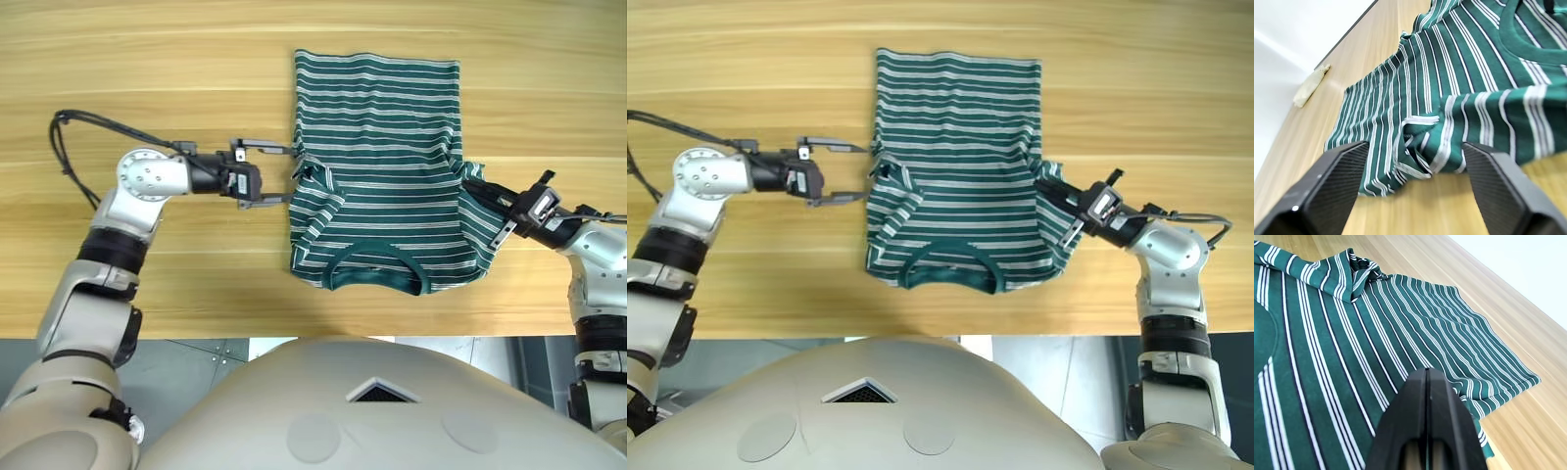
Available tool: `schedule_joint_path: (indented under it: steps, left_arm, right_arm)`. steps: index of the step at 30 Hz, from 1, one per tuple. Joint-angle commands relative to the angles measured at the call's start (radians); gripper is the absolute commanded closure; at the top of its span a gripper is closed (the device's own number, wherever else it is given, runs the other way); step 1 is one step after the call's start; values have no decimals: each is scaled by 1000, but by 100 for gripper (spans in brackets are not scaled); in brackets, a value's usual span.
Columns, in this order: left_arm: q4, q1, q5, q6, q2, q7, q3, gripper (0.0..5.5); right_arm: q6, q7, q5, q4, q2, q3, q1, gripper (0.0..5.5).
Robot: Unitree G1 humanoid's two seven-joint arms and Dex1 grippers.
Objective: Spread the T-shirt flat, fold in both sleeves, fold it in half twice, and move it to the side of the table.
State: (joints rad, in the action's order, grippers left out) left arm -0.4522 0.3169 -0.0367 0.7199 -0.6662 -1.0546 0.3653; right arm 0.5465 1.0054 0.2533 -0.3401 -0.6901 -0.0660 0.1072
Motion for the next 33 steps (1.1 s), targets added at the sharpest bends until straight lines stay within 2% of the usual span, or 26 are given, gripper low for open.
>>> schedule_joint_path:
  steps: [1,6,10,33]
  left_arm:
    - [74,-74,-27,-30,-27,-31,-9,128]
    - [186,-132,-149,-101,-18,-96,-14,57]
    - [169,-120,-147,-122,2,-99,-20,11]
    - [25,-95,-14,-94,64,-63,-19,11]
  right_arm:
    - [-11,6,3,20,-6,-4,-1,550]
    - [-15,7,6,26,-9,-8,2,550]
    - [-16,7,5,28,-7,-8,4,550]
    - [-20,6,7,50,-7,-10,22,550]
